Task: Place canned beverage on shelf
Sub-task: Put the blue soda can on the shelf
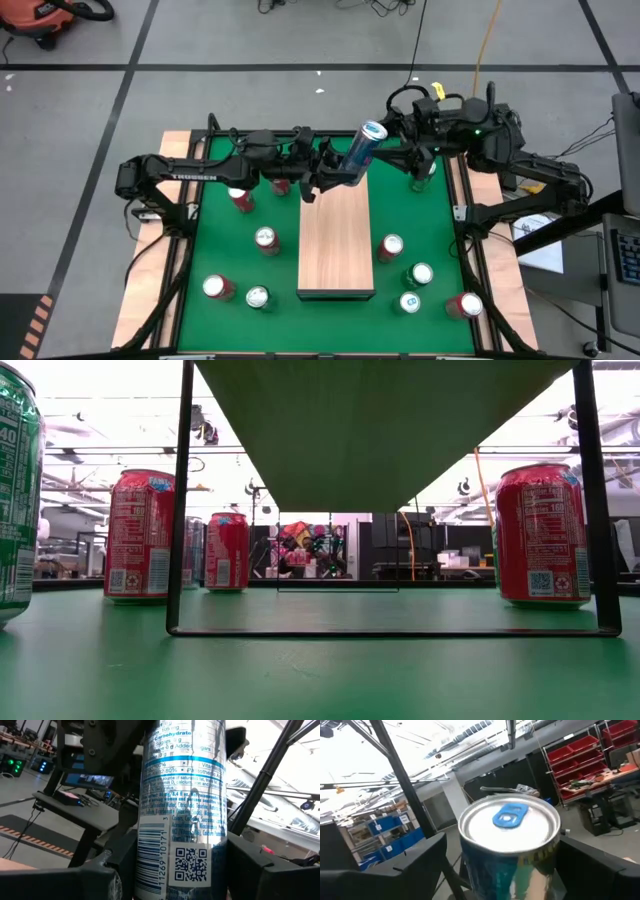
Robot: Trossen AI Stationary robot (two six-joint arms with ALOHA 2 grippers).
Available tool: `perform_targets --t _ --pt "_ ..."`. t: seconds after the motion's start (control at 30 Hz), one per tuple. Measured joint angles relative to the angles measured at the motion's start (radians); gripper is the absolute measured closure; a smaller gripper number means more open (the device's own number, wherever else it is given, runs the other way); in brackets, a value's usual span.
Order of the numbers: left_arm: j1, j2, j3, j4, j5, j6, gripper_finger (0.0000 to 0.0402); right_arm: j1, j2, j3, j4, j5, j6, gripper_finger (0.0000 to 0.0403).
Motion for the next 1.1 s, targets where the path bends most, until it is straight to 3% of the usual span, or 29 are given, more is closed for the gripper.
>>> perform_targets --t 0.2,0.53,0.77,1.1 --pt "0.000 0.000 0.000 0.001 0.000 0.000 0.0187 0.007 0.010 0.000 -0.001 0.038 -0.007 0.0087" --pt "-0.006 -0.002 0.000 -0.030 -0.016 0.001 0.0187 0.004 -0.019 0.000 -0.027 0.035 -0.043 0.0176" --pt "-0.024 -0.002 0.000 -0.037 -0.060 0.001 0.0184 0.004 -0.027 0.000 -0.052 0.028 -0.048 0.0166" --pt "-0.074 -0.002 0.000 -0.046 -0.339 0.084 0.0074 0.002 -0.055 0.000 -0.089 0.062 -0.086 0.0169"
